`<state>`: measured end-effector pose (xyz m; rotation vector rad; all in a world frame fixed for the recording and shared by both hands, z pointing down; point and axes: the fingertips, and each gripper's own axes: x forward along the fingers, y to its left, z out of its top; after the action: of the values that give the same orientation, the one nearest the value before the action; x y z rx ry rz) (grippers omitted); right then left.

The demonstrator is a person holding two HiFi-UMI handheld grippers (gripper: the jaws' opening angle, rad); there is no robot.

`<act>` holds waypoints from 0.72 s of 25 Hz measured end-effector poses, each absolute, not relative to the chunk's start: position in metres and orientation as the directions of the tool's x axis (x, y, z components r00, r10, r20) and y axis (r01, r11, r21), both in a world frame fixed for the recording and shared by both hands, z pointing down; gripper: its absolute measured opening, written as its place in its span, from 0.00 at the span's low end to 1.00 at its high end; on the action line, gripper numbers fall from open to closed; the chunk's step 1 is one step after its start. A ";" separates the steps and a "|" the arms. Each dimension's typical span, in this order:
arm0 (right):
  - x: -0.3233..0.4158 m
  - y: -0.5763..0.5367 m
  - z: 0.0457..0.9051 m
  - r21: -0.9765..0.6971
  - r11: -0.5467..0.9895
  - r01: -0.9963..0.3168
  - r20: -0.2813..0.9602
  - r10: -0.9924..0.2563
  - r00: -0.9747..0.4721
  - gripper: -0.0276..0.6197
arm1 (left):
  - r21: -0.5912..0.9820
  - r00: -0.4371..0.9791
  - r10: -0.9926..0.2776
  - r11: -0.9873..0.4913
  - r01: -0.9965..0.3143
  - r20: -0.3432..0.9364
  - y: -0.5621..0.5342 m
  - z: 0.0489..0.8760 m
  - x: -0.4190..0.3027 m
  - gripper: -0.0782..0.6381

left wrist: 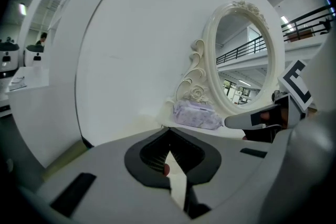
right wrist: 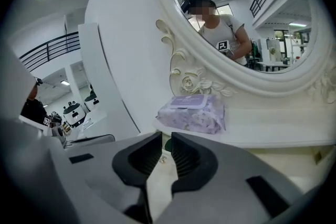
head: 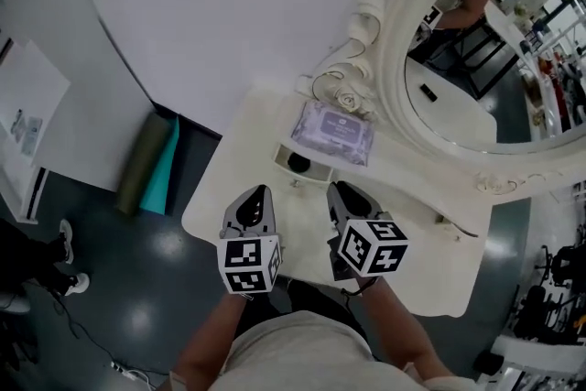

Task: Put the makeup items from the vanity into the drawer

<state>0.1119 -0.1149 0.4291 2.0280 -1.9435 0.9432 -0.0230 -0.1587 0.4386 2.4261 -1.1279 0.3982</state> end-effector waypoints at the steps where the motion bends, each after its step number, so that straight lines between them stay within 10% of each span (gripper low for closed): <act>1: 0.113 -0.110 0.426 -0.292 -0.143 -0.946 0.542 -0.839 -0.040 0.14 | 0.261 0.635 -0.645 -0.584 -0.768 0.425 -0.156 0.436 -0.022 0.11; 18: 0.118 -0.026 0.416 -0.311 -0.321 -0.894 0.485 -0.863 0.141 0.07 | 0.232 0.722 -0.565 -0.699 -0.676 0.401 -0.116 0.409 -0.013 0.11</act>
<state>0.1177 -0.0257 0.4162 2.3333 -1.7984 0.9303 -0.0132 -0.1163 0.4088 2.5631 -0.9615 0.4260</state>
